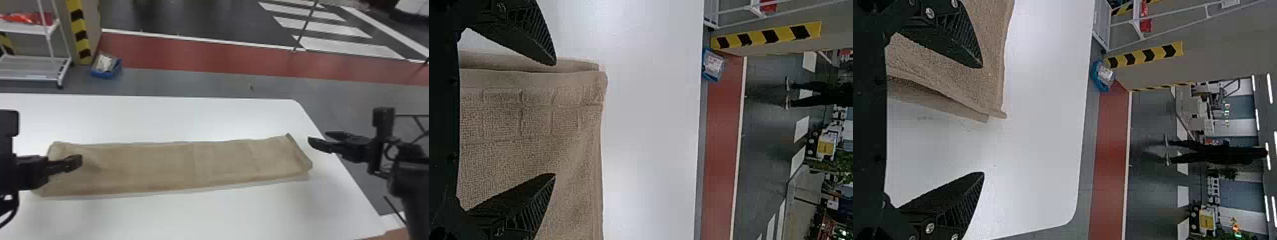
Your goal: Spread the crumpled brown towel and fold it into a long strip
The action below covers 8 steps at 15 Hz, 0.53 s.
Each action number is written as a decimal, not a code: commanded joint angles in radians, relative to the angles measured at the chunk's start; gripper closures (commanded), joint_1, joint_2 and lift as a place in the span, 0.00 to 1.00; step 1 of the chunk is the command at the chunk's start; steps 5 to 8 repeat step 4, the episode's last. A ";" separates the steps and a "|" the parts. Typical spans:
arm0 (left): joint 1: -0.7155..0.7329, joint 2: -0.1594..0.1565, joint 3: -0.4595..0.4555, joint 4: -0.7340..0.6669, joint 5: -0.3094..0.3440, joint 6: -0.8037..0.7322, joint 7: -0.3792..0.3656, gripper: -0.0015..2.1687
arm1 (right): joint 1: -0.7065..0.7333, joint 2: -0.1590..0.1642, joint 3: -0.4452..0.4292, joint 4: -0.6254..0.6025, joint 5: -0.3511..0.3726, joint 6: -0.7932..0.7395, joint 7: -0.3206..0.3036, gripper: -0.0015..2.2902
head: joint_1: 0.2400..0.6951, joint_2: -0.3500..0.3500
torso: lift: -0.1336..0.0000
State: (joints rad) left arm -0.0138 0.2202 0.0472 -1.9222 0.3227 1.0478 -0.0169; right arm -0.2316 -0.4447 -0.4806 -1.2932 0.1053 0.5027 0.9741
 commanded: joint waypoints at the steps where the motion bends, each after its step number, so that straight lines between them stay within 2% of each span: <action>1: 0.000 0.001 0.000 0.000 0.003 -0.002 0.000 0.05 | 0.000 0.001 0.000 -0.001 0.002 0.003 0.003 0.06 | 1.00 0.14 | 0.07; 8: 0.002 0.001 -0.001 0.000 0.003 0.001 0.000 0.05 | 0.006 0.004 0.000 -0.015 -0.003 0.012 0.011 0.06 | 1.00 0.14 | 0.07</action>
